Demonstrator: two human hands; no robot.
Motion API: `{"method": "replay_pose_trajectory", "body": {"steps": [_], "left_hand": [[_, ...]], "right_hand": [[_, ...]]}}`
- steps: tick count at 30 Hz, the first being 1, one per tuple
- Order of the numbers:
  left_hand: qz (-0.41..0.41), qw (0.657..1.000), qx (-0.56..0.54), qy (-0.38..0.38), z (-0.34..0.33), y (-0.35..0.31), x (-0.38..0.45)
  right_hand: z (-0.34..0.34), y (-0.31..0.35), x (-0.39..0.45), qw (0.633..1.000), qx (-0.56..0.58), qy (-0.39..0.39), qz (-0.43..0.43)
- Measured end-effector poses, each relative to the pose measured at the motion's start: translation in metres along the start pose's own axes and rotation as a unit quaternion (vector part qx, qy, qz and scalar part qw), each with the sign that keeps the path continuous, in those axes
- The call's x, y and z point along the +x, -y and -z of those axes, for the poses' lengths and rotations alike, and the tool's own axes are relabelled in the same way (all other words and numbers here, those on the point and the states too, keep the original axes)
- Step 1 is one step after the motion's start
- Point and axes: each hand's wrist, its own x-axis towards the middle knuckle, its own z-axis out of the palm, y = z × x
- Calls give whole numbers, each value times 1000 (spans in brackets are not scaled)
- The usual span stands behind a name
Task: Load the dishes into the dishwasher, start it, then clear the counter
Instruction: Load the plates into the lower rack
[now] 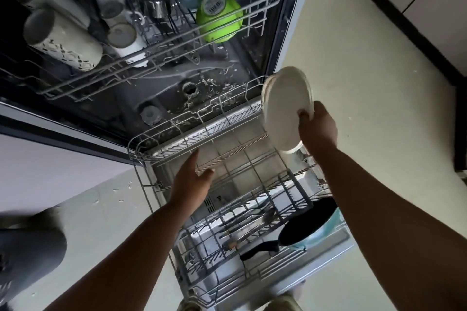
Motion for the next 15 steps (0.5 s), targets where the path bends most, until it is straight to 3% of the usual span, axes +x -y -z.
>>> {"method": "replay_pose_trajectory", "body": {"steps": [7,15], "left_hand": [[-22,996,67,48,4,46,-2],[-14,994,107,29,20,86,6]], "right_hand": [[-20,11,16,998,-48,18,29],[-44,6,31,995,-87,41,25]]}}
